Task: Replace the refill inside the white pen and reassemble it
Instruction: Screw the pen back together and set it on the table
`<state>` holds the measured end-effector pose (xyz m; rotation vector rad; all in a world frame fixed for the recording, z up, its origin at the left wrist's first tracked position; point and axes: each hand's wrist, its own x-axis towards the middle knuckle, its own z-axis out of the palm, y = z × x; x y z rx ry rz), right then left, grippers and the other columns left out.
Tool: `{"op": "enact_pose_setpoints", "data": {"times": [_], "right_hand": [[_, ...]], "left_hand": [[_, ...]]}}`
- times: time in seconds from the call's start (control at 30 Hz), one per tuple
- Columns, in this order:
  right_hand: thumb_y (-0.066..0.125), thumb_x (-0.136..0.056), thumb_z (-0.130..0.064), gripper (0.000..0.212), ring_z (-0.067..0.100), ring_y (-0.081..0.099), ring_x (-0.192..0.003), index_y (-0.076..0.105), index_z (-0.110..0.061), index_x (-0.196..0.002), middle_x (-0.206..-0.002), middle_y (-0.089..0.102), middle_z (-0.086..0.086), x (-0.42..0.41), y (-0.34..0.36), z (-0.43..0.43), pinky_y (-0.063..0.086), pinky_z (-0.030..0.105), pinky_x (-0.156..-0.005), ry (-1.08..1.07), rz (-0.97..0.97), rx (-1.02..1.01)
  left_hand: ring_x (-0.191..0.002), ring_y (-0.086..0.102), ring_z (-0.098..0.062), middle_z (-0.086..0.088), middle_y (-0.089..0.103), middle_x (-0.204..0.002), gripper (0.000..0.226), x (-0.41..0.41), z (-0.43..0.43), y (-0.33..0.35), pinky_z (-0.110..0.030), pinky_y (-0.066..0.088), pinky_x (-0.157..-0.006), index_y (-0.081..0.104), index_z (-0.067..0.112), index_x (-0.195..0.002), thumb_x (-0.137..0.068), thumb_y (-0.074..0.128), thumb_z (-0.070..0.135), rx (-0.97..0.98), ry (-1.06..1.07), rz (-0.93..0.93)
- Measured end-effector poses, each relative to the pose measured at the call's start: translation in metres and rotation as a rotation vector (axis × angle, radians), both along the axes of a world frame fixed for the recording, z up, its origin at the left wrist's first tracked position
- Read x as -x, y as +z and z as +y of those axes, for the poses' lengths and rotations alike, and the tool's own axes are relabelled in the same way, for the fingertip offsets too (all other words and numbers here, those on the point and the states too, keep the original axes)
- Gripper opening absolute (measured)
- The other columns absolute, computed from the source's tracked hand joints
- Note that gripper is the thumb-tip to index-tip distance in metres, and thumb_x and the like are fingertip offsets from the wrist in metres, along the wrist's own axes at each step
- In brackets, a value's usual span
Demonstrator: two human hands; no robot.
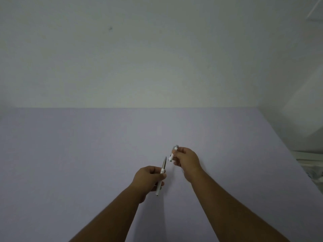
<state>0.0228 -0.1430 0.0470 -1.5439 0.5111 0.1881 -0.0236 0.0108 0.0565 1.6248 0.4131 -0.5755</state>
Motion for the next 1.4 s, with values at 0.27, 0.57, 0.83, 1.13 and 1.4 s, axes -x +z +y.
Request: {"op": "enact_pose_setpoints", "data": {"times": [0.27,0.57,0.83,1.13,1.4], "right_hand": [[0.062,-0.087,-0.011,0.012,0.019,0.063,-0.072,0.066,-0.012,-0.075,-0.076,0.069,0.008,0.001,0.025,-0.003,0.052,0.027,-0.063,-0.073,-0.037,-0.168],[0.068,-0.082,-0.014,0.011,0.016,0.061,-0.064,0.069,-0.014,-0.071,-0.068,0.071,0.003,0.017,0.027,-0.006,0.051,0.025,-0.061,0.098,-0.052,-0.102],[0.071,-0.079,-0.018,0.013,0.022,0.061,-0.074,0.07,-0.007,-0.086,-0.082,0.071,0.012,0.027,0.021,-0.006,0.05,0.027,-0.063,0.17,-0.028,-0.098],[0.07,-0.08,-0.017,0.006,0.02,0.062,-0.071,0.07,-0.012,-0.078,-0.079,0.072,0.009,0.026,0.021,-0.013,0.051,0.026,-0.063,0.205,-0.033,-0.075],[0.071,-0.079,-0.016,0.006,0.021,0.062,-0.071,0.07,-0.01,-0.079,-0.081,0.071,0.012,0.023,0.017,-0.014,0.051,0.026,-0.063,0.195,-0.011,-0.079]], "left_hand": [[-0.066,0.068,-0.02,-0.011,0.071,-0.081,0.008,0.003,-0.009,0.01,-0.025,0.057,-0.056,0.071,0.01,-0.086,-0.079,0.07,0.006,0.013,-0.065,0.01],[-0.063,0.068,-0.019,-0.011,0.07,-0.079,0.009,0.009,-0.011,0.015,-0.025,0.056,-0.054,0.071,0.008,-0.088,-0.079,0.07,0.006,0.023,-0.051,-0.024],[-0.06,0.068,-0.018,-0.01,0.071,-0.076,0.005,0.01,-0.014,0.018,-0.025,0.056,-0.053,0.07,0.011,-0.083,-0.081,0.068,0.006,-0.002,-0.061,-0.062],[-0.062,0.068,-0.02,-0.012,0.071,-0.076,0.005,0.008,-0.018,0.018,-0.026,0.056,-0.054,0.07,0.011,-0.081,-0.08,0.069,0.006,-0.028,-0.061,-0.064],[-0.064,0.068,-0.021,-0.014,0.071,-0.08,0.005,0.006,-0.02,0.012,-0.027,0.056,-0.055,0.07,0.009,-0.085,-0.081,0.068,0.006,-0.03,-0.042,-0.057]]}}
